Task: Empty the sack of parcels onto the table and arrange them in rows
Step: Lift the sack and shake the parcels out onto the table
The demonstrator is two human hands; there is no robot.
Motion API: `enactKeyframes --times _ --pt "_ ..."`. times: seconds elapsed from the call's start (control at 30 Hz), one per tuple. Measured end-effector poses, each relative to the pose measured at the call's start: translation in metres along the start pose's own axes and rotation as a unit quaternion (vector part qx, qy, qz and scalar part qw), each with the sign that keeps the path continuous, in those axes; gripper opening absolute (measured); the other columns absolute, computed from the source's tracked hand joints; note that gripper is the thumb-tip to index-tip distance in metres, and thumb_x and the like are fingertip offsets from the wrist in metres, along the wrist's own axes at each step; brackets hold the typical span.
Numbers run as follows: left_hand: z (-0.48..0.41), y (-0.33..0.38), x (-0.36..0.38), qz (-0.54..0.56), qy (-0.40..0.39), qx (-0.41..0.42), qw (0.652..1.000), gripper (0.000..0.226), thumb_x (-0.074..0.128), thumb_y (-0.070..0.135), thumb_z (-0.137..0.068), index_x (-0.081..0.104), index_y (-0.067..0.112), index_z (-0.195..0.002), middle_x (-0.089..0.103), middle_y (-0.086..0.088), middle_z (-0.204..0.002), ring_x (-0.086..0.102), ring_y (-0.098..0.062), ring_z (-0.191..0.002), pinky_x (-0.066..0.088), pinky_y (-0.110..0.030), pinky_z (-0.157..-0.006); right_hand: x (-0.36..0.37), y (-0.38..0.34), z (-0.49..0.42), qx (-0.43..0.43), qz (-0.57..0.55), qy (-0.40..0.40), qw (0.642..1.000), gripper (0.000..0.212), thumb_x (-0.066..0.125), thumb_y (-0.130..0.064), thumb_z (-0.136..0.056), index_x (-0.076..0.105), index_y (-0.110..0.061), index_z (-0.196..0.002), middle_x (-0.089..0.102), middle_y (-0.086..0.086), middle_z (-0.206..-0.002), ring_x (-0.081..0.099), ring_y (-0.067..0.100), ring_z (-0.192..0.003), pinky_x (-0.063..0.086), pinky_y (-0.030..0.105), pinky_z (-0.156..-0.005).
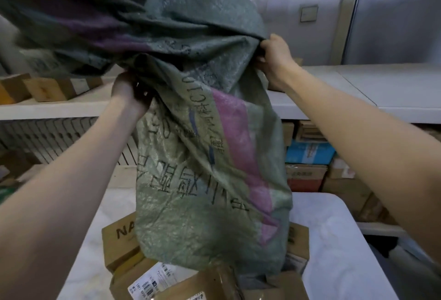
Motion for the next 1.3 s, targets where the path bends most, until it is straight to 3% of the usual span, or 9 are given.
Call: enactKeyframes --times 0.1,0.23,0.33,0.43,0.57,0.87,1.0,1.17,1.3 --pt "-0.006 0.008 0.007 0.092 -0.116 -0.011 0.989 0.047 0.026 0.031 -0.103 0.059 0.007 -0.125 0.059 -0.018 -0.133 0.06 -0.033 -0.119 0.049 -0.044 -0.1 0.018 -0.022 0.003 -0.014 -0.128 -0.013 0.992 0.025 0.03 0.008 -0.092 0.042 -0.009 -0.079 0.047 0.01 -0.072 0.048 0.018 -0.06 0.041 0.025 -0.055" --pt "-0.009 0.022 0.026 0.05 -0.16 0.038 0.985 0.046 0.026 0.03 -0.107 0.055 -0.001 -0.123 0.05 -0.018 -0.142 0.072 -0.025 -0.09 0.06 -0.03 -0.069 0.043 -0.049 0.001 -0.055 -0.183 -0.035 0.981 0.023 0.033 -0.004 -0.098 0.047 -0.007 -0.08 0.053 0.011 -0.072 0.053 0.023 -0.07 0.048 0.03 -0.065" --pt "-0.002 0.028 0.038 -0.094 -0.221 0.084 0.967 0.058 0.033 0.051 -0.097 0.052 0.01 -0.133 0.059 -0.011 -0.135 0.064 -0.023 -0.115 0.053 -0.038 -0.096 0.058 -0.051 -0.005 -0.037 -0.133 -0.052 0.989 0.026 0.034 -0.011 -0.099 0.054 -0.007 -0.083 0.062 0.01 -0.072 0.059 0.025 -0.075 0.051 0.034 -0.073" --pt "0.004 0.014 0.034 -0.166 -0.146 0.068 0.973 0.049 0.059 0.044 -0.09 0.059 0.016 -0.129 0.069 -0.006 -0.12 0.067 -0.024 -0.108 0.053 -0.039 -0.095 0.057 -0.021 -0.006 0.055 -0.006 -0.081 0.995 0.031 0.034 -0.015 -0.099 0.063 -0.004 -0.101 0.069 0.016 -0.093 0.065 0.031 -0.092 0.054 0.04 -0.089" --pt "0.005 -0.011 0.016 -0.216 -0.045 0.043 0.974 0.033 0.072 0.032 -0.083 0.062 0.02 -0.112 0.067 0.002 -0.105 0.061 -0.019 -0.104 0.048 -0.036 -0.095 0.043 0.006 0.003 0.06 0.16 -0.091 0.981 0.03 0.031 -0.02 -0.101 0.057 -0.01 -0.111 0.062 0.005 -0.087 0.059 0.019 -0.077 0.049 0.026 -0.058" --pt "-0.004 0.019 0.032 0.036 -0.07 0.004 0.997 0.043 0.053 0.038 -0.096 0.062 0.005 -0.123 0.065 -0.019 -0.124 0.062 -0.033 -0.111 0.043 -0.051 -0.105 0.049 -0.032 -0.005 -0.125 -0.058 -0.102 0.985 0.018 0.036 -0.003 -0.096 0.048 -0.008 -0.083 0.055 0.008 -0.082 0.051 0.025 -0.088 0.044 0.038 -0.083" --pt "-0.004 0.015 0.025 0.017 -0.057 0.001 0.998 0.042 0.051 0.043 -0.096 0.063 0.011 -0.12 0.066 -0.015 -0.124 0.062 -0.031 -0.113 0.042 -0.051 -0.106 0.047 -0.026 0.001 -0.069 -0.151 -0.091 0.982 0.019 0.037 -0.006 -0.092 0.041 -0.012 -0.075 0.046 0.006 -0.07 0.048 0.02 -0.07 0.045 0.026 -0.063" --pt "0.011 -0.01 0.008 -0.03 -0.025 -0.053 0.998 0.035 0.043 0.037 -0.101 0.065 0.011 -0.105 0.064 -0.008 -0.119 0.063 -0.029 -0.101 0.046 -0.042 -0.1 0.037 -0.016 0.01 0.035 0.067 -0.195 0.978 0.026 0.055 -0.019 -0.06 0.044 -0.02 -0.084 0.046 0.002 -0.078 0.045 0.014 -0.067 0.035 0.023 -0.055" --pt "0.019 -0.023 0.0 -0.127 0.015 -0.14 0.982 0.038 0.04 0.039 -0.101 0.065 0.013 -0.114 0.064 -0.011 -0.123 0.062 -0.027 -0.106 0.048 -0.043 -0.092 0.032 -0.015 0.017 -0.014 0.483 -0.356 0.8 0.113 0.091 -0.044 -0.052 0.029 -0.022 -0.143 0.046 -0.005 -0.137 0.047 0.013 -0.12 0.042 0.029 -0.101"
Point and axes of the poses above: each hand's wrist, its own z-axis away from the middle knuckle, its own x-axis out of the palm, y = z × x, the point moved 1 cm from there along -z, towards the middle knuckle
